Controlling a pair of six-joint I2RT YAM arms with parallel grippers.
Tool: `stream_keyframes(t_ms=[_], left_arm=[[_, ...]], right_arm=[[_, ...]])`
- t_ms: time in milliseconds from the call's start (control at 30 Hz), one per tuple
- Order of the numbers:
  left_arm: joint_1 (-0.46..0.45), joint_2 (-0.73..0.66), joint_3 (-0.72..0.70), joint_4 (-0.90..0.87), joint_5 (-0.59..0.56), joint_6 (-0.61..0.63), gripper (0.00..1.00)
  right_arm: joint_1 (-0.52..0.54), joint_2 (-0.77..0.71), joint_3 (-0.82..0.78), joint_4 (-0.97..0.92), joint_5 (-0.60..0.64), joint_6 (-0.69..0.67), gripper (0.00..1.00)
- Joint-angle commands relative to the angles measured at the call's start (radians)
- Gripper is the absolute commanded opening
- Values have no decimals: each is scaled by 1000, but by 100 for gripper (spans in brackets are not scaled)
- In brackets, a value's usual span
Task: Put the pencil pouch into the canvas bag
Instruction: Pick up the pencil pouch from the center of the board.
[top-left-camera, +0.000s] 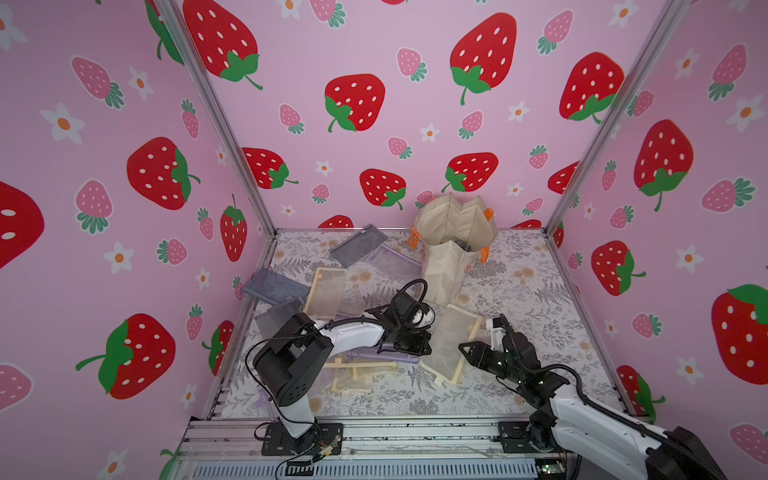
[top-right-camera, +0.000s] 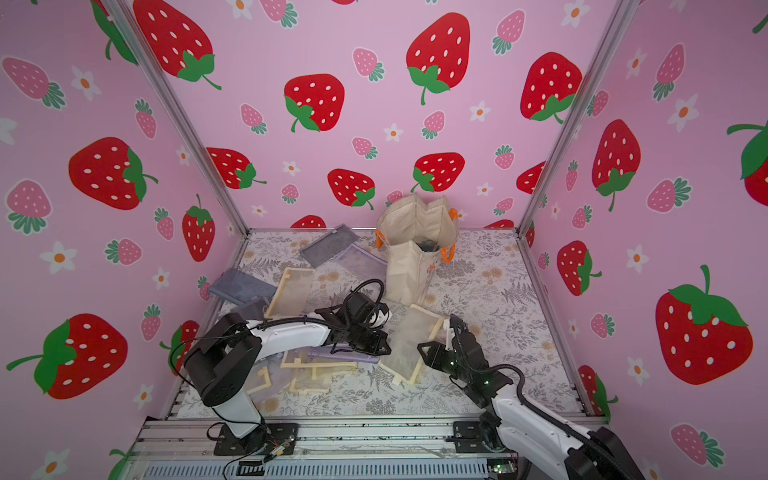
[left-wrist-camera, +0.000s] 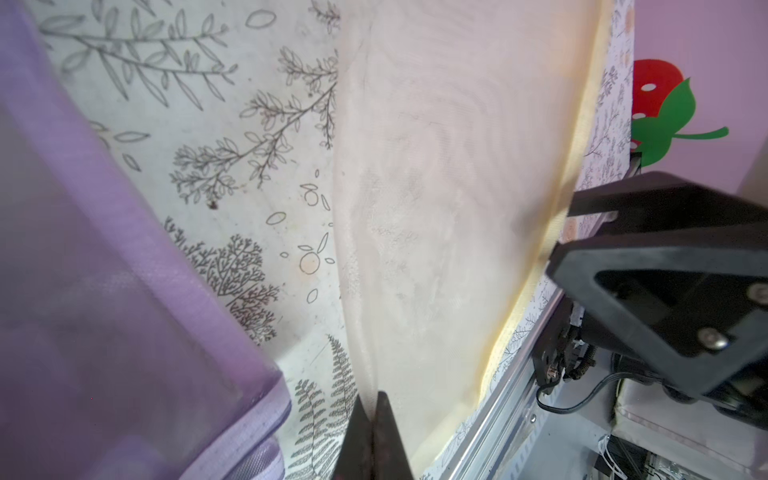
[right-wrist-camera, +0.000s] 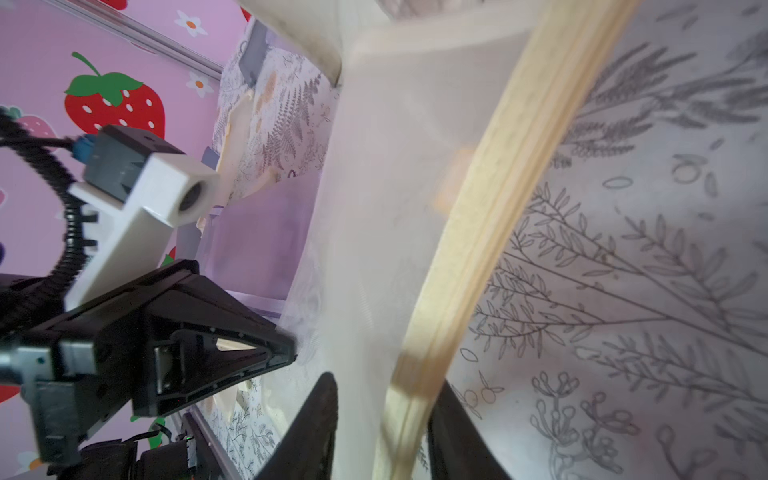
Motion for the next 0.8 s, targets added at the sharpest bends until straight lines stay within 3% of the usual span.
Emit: stream_keyframes(t_ms=[0, 267, 500, 767], left_arm=[[-16, -18, -15, 34, 13, -11, 0], [-41, -51, -50, 104, 35, -44, 0], [-46, -94, -105, 159, 43, -75, 0], [-47, -106, -141, 248, 73, -126, 0]], right_arm=[[-8, -12, 21, -134, 35, -39, 32], [-8, 131, 37, 1, -14, -27, 35], [-8, 64, 38, 20, 4, -39, 35], [-8, 48, 24, 93, -13, -38, 43]])
